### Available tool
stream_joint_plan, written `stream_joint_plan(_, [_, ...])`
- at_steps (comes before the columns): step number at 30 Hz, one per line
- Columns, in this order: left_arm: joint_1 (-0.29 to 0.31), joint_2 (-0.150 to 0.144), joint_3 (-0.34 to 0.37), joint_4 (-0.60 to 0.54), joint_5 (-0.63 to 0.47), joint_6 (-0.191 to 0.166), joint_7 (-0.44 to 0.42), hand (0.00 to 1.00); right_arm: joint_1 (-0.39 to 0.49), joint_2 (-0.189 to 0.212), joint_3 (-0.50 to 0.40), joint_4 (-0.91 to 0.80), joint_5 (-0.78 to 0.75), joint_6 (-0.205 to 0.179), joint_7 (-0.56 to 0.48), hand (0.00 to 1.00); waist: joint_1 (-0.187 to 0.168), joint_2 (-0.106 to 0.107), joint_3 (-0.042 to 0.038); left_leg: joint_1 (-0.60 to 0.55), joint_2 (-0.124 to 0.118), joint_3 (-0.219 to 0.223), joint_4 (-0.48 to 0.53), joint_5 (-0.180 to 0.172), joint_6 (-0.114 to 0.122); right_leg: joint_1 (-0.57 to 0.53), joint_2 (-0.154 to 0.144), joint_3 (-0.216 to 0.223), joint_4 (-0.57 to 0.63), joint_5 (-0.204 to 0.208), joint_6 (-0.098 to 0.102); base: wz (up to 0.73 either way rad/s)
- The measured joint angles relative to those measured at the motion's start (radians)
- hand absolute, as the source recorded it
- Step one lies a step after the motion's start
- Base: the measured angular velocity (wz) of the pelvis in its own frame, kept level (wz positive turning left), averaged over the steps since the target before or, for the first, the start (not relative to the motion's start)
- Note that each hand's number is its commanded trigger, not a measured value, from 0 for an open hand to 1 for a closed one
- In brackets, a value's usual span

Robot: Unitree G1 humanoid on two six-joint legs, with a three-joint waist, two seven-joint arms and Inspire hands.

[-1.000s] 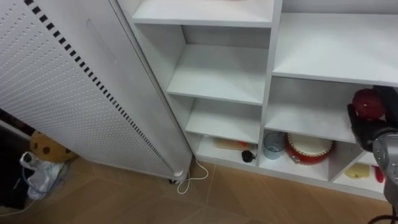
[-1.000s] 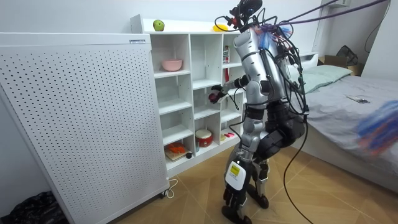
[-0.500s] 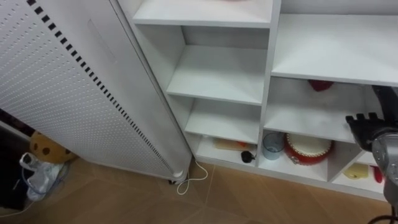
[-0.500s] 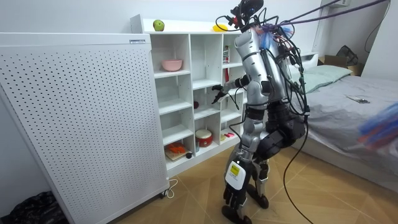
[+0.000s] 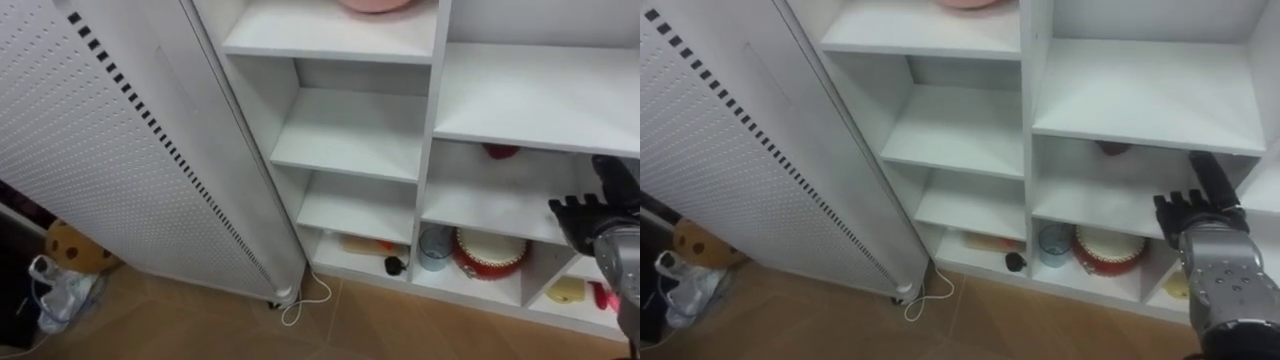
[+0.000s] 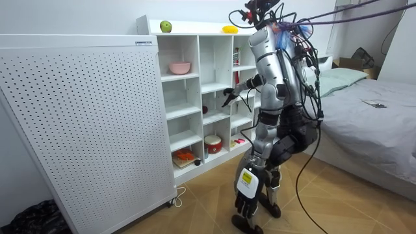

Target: Arrange fruit in the closet

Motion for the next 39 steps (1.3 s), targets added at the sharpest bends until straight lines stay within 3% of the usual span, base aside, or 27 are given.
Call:
stream_joint_plan(4, [0.005, 0.033, 0.009, 0.014, 0.003, 0.000, -0.032, 0.00, 0.070, -0.001, 0.005, 0.087, 0.001, 0.028, 0.109, 0.00, 0.004, 0.000, 0.0011, 0.081, 0.009, -0.007, -0.048, -0.003, -0.005, 0.096, 0.025, -0.007, -0.067, 0.006, 0.012, 0.03])
stream_joint_plan(12, [-0.010, 0.058, 0.088, 0.094, 0.003, -0.008, -0.095, 0.00, 0.248, 0.000, 0.044, 0.286, -0.045, 0.075, 0.326, 0.00, -0.003, -0.005, 0.0058, 0.279, 0.007, -0.012, -0.172, 0.004, -0.016, 0.309, 0.044, -0.044, -0.207, 0.021, 0.027, -0.01])
stream_joint_plan(14, [-0.010, 0.062, 0.115, 0.103, 0.003, -0.014, -0.095, 0.00, 0.306, 0.003, 0.044, 0.303, -0.067, 0.084, 0.346, 0.00, -0.012, -0.010, 0.0072, 0.327, 0.006, -0.012, -0.212, 0.006, -0.019, 0.357, 0.050, -0.048, -0.246, 0.024, 0.032, 0.07])
stream_joint_plan(16, [-0.006, 0.061, 0.141, 0.117, 0.032, -0.020, -0.100, 0.00, 0.369, 0.007, 0.041, 0.311, -0.144, 0.087, 0.373, 0.00, -0.059, -0.011, 0.0061, 0.382, -0.004, -0.031, -0.262, 0.023, -0.022, 0.427, 0.054, -0.075, -0.311, 0.033, 0.040, 0.20])
stream_joint_plan(17, [-0.005, 0.060, 0.144, 0.119, 0.048, -0.021, -0.100, 0.00, 0.386, 0.009, 0.041, 0.311, -0.166, 0.087, 0.376, 0.00, -0.066, -0.013, 0.0052, 0.399, -0.005, -0.029, -0.278, 0.025, -0.024, 0.442, 0.058, -0.075, -0.325, 0.035, 0.043, 0.09])
stream_joint_plan(20, [-0.003, 0.057, 0.180, 0.123, 0.081, -0.024, -0.104, 0.00, 0.464, 0.035, 0.045, 0.307, -0.232, 0.080, 0.405, 0.00, -0.111, -0.026, -0.0031, 0.477, -0.005, -0.032, -0.340, 0.028, -0.029, 0.531, 0.081, -0.077, -0.403, 0.049, 0.054, 0.00])
stream_joint_plan(22, [-0.004, 0.055, 0.210, 0.120, 0.080, -0.036, -0.085, 0.00, 0.563, 0.093, 0.075, 0.298, -0.340, 0.077, 0.421, 0.00, -0.124, -0.056, -0.0224, 0.544, -0.006, -0.023, -0.388, 0.029, -0.033, 0.593, 0.088, -0.082, -0.447, 0.051, 0.058, -0.06])
stream_joint_plan(25, [-0.010, 0.040, 0.219, 0.120, 0.077, -0.063, -0.067, 0.00, 0.654, 0.148, 0.124, 0.301, -0.446, 0.100, 0.437, 0.00, -0.144, -0.076, -0.0306, 0.635, -0.009, -0.016, -0.429, 0.029, -0.034, 0.679, 0.098, -0.072, -0.499, 0.056, 0.065, -0.14])
stream_joint_plan(27, [-0.024, 0.030, 0.226, 0.128, 0.077, -0.077, -0.064, 0.00, 0.694, 0.161, 0.123, 0.293, -0.485, 0.104, 0.451, 0.00, -0.151, -0.078, -0.0312, 0.681, -0.012, -0.018, -0.454, 0.030, -0.034, 0.729, 0.103, -0.073, -0.533, 0.061, 0.073, -0.11])
stream_joint_plan(30, [-0.016, 0.018, 0.295, 0.128, 0.079, -0.109, -0.065, 0.00, 0.740, 0.168, 0.122, 0.293, -0.622, 0.103, 0.465, 0.00, -0.165, -0.085, -0.0337, 0.753, -0.009, 0.010, -0.485, 0.029, -0.035, 0.797, 0.113, -0.065, -0.572, 0.071, 0.076, -0.14])
stream_joint_plan(34, [-0.007, 0.007, 0.338, 0.127, 0.088, -0.114, -0.063, 0.00, 0.812, 0.181, 0.157, 0.261, -0.797, 0.089, 0.479, 0.00, -0.172, -0.087, -0.0340, 0.801, -0.007, 0.016, -0.492, 0.020, -0.050, 0.848, 0.121, -0.060, -0.591, 0.072, 0.077, -0.08])
stream_joint_plan(39, [0.017, 0.000, 0.413, 0.148, 0.089, -0.118, -0.049, 0.00, 0.891, 0.256, 0.162, 0.275, -1.033, 0.095, 0.497, 0.00, -0.171, -0.079, -0.0372, 0.836, 0.011, 0.024, -0.497, -0.001, -0.063, 0.876, 0.144, -0.043, -0.603, 0.076, 0.069, -0.11])
